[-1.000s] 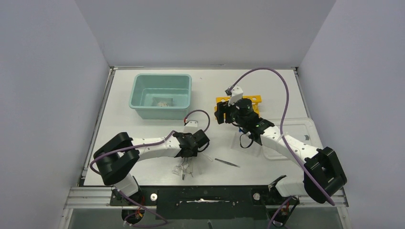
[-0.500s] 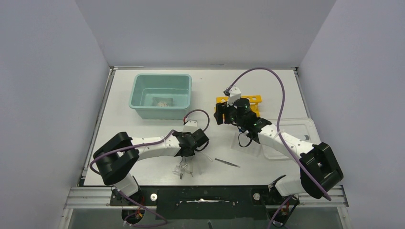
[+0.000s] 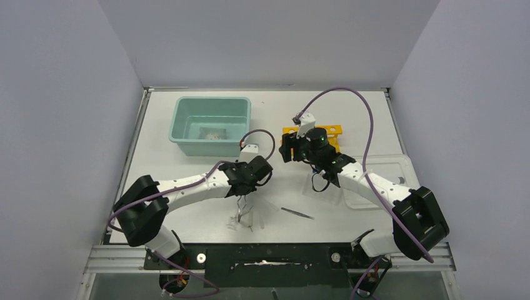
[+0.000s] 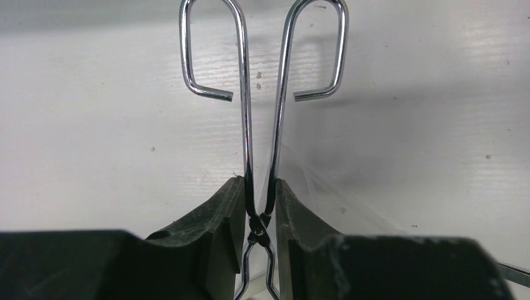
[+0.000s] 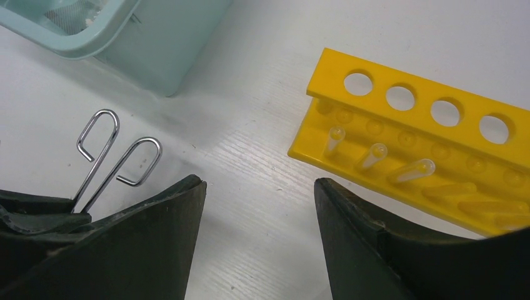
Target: Organize the chemistry lab equipment
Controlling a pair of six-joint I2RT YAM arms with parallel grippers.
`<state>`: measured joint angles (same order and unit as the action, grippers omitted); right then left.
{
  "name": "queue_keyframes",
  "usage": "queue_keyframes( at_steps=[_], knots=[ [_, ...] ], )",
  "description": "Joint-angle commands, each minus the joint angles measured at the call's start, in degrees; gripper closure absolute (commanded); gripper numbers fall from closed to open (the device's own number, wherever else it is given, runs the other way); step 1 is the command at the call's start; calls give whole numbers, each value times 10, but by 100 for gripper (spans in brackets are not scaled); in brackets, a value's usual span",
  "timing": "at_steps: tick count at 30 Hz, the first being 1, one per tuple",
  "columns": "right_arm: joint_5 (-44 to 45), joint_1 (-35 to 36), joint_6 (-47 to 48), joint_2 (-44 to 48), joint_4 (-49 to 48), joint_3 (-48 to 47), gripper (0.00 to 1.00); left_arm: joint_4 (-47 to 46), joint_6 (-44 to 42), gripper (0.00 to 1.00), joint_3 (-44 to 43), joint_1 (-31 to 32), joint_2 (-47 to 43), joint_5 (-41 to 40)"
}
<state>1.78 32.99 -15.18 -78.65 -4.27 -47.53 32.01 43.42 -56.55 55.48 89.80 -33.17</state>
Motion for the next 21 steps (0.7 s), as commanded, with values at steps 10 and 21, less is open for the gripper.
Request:
queue_keyframes(
  at_steps=[10, 21],
  knots=[
    [-258, -60, -64, 10, -89, -39, 9, -216, -105, 90, 85, -51, -150, 36],
    [-397, -53, -161, -25, -250, -14, 7, -380, -142, 90, 143, -51, -240, 70]
  ],
)
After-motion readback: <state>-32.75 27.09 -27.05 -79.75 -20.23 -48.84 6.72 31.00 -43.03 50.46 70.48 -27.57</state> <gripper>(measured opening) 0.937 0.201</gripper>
